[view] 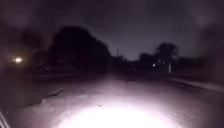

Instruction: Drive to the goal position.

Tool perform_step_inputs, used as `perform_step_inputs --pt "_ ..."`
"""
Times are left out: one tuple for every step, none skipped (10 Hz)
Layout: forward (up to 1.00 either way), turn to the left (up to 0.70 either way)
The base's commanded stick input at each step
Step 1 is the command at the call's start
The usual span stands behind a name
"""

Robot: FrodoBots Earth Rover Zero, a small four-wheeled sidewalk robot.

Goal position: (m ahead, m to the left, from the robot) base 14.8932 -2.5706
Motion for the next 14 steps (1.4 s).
perform_step_inputs --pt "0.7 0.0" --pt "0.7 0.0" --pt "0.7 0.0" --pt "0.7 0.0" --pt "0.7 0.0" --pt "0.7 0.0" --pt "0.7 0.0" --pt "0.7 0.0" --pt "0.7 0.0" --pt "0.7 0.0" --pt "0.7 0.0" --pt "0.7 0.0" --pt "0.7 0.0" --pt "0.7 0.0"
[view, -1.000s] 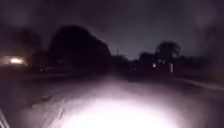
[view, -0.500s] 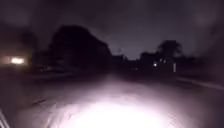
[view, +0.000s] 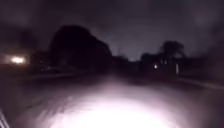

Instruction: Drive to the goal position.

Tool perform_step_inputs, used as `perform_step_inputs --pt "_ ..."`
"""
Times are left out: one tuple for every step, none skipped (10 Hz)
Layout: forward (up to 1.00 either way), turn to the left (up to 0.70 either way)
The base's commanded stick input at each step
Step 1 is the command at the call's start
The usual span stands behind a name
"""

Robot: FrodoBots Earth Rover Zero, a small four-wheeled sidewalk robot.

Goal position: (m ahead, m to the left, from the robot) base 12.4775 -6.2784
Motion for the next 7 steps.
perform_step_inputs --pt "0.7 0.0" --pt "0.7 0.0" --pt "0.7 0.0" --pt "0.7 0.0" --pt "0.7 0.0" --pt "0.7 0.0" --pt "0.7 0.0"
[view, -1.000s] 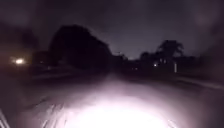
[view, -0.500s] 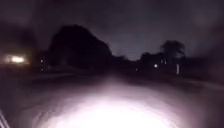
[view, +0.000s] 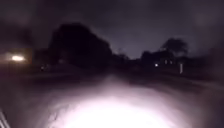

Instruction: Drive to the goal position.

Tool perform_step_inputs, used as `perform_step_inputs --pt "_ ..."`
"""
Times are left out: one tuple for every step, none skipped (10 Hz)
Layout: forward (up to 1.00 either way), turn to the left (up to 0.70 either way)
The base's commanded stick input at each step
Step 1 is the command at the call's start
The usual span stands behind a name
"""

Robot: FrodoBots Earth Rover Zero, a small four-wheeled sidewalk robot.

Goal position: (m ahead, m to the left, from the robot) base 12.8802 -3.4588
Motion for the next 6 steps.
perform_step_inputs --pt "0.7 0.0" --pt "0.7 0.0" --pt "0.7 0.0" --pt "0.7 -0.1" --pt "0.7 -0.35" --pt "0.7 -0.35"
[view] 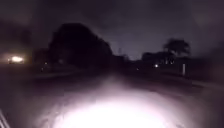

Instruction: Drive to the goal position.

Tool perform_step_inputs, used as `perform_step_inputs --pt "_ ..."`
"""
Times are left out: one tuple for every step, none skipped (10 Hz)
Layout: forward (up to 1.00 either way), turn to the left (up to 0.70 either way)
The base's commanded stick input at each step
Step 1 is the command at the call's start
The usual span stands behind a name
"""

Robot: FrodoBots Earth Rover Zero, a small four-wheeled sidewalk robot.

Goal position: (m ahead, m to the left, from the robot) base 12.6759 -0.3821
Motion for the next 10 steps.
perform_step_inputs --pt "0.7 -0.32" --pt "0.7 -0.15" --pt "0.7 0.0" --pt "0.7 0.0" --pt "0.7 0.0" --pt "0.7 0.0" --pt "0.7 0.0" --pt "0.7 0.0" --pt "0.7 0.0" --pt "0.7 0.0"
